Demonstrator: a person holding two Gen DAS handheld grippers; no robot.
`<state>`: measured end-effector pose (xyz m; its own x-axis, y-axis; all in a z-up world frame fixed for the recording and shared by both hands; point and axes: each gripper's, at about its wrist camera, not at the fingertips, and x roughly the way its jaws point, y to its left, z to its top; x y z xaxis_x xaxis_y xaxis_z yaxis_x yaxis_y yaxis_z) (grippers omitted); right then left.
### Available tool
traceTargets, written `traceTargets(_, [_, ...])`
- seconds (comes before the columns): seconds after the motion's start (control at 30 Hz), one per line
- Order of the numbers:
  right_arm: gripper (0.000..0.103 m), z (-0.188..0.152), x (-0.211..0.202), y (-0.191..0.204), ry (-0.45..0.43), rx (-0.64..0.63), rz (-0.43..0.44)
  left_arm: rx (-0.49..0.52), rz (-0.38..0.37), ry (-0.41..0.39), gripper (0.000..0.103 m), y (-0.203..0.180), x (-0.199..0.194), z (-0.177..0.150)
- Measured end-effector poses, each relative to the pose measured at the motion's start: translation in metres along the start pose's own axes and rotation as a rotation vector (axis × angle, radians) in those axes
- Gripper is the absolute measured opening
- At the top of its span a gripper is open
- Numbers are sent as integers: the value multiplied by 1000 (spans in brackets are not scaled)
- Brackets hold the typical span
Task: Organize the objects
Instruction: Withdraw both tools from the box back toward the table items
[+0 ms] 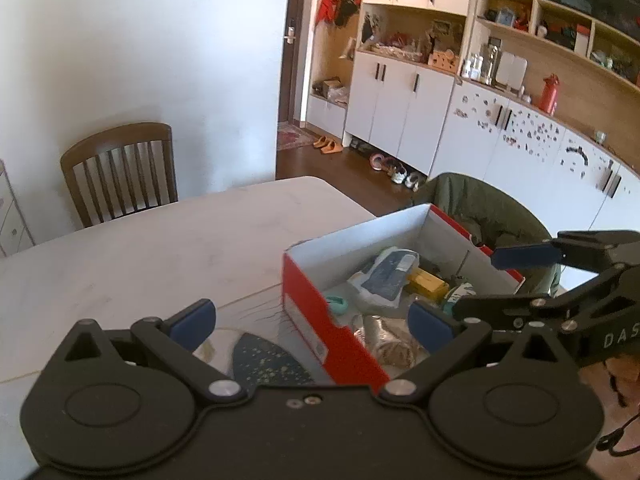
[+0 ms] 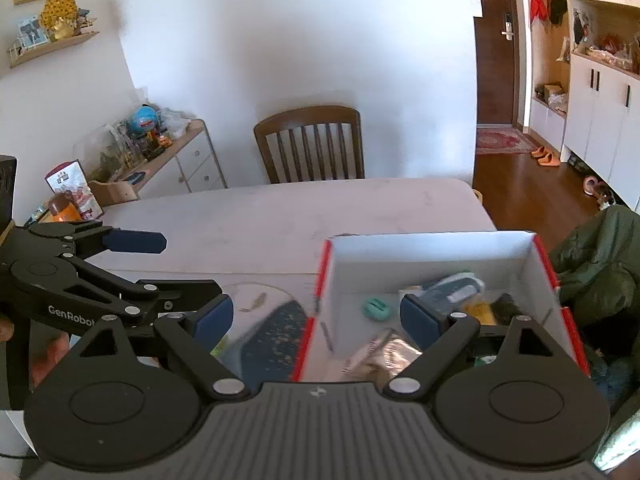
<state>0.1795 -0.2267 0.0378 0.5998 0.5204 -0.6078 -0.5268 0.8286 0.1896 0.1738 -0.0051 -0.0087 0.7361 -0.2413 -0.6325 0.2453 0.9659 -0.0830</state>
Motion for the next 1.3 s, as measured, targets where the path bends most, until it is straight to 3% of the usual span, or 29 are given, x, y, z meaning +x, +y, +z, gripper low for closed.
traceTargets(0.53, [95,-9,40,77,6,5,22,-114,48,-21,103,91,-33,-37])
traceTargets(0.7, [95,-16,61,96,56,-1,33,-173,50,-17,103,130,-36,-51])
traceTargets(1.3, [95,-29,153,135,200,-58,-45,-170,164,90,103,186,13,-117])
